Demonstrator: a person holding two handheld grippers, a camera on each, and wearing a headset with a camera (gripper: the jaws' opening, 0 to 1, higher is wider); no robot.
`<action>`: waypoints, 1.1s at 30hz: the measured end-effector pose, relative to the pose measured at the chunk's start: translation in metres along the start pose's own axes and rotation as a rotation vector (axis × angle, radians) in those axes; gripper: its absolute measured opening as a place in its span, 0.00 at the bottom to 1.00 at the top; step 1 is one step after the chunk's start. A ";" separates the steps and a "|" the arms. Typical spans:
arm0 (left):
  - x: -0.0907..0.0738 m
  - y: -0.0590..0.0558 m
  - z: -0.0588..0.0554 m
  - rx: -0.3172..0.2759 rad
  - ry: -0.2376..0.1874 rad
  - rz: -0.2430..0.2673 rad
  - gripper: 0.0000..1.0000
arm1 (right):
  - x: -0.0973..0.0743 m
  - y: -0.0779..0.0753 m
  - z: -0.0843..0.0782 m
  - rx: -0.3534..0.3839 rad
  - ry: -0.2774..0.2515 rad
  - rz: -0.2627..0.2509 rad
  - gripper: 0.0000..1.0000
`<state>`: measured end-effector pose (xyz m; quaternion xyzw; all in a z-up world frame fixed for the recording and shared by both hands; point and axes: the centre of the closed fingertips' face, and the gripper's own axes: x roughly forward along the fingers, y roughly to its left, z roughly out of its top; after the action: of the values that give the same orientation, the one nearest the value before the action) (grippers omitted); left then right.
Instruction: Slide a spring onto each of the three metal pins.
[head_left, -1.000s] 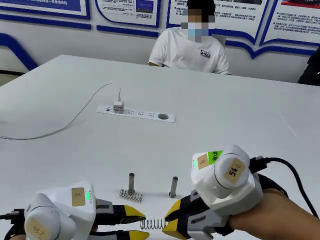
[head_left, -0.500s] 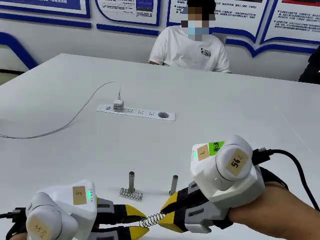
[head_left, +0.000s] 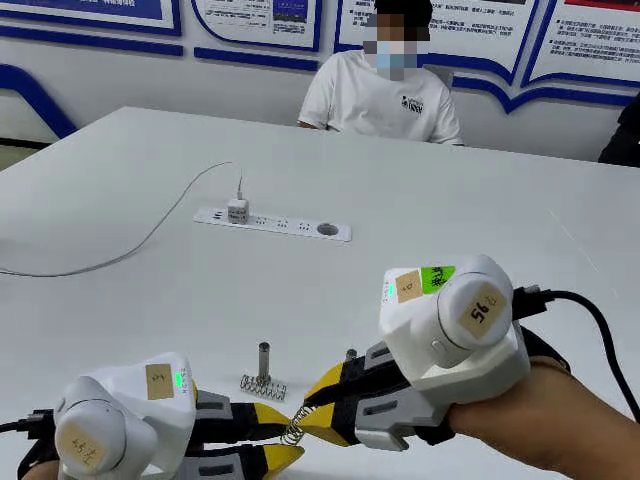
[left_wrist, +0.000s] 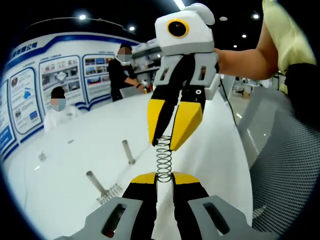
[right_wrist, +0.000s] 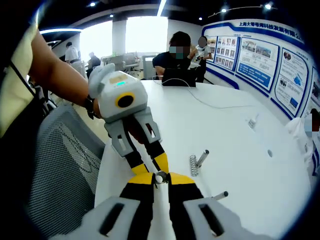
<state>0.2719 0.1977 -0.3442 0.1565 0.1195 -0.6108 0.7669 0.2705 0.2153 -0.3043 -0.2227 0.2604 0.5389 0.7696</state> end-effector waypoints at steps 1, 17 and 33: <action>0.001 0.000 0.001 -0.001 -0.001 -0.002 0.11 | 0.000 0.000 0.001 -0.001 -0.004 -0.001 0.12; 0.007 -0.006 0.006 -0.002 -0.012 -0.025 0.11 | 0.002 -0.001 0.006 -0.003 -0.023 -0.017 0.11; 0.003 0.000 0.006 -0.040 -0.017 0.000 0.18 | -0.002 -0.007 0.005 0.004 -0.025 -0.040 0.11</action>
<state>0.2726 0.1925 -0.3394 0.1358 0.1250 -0.6094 0.7711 0.2775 0.2141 -0.2986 -0.2195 0.2471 0.5255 0.7840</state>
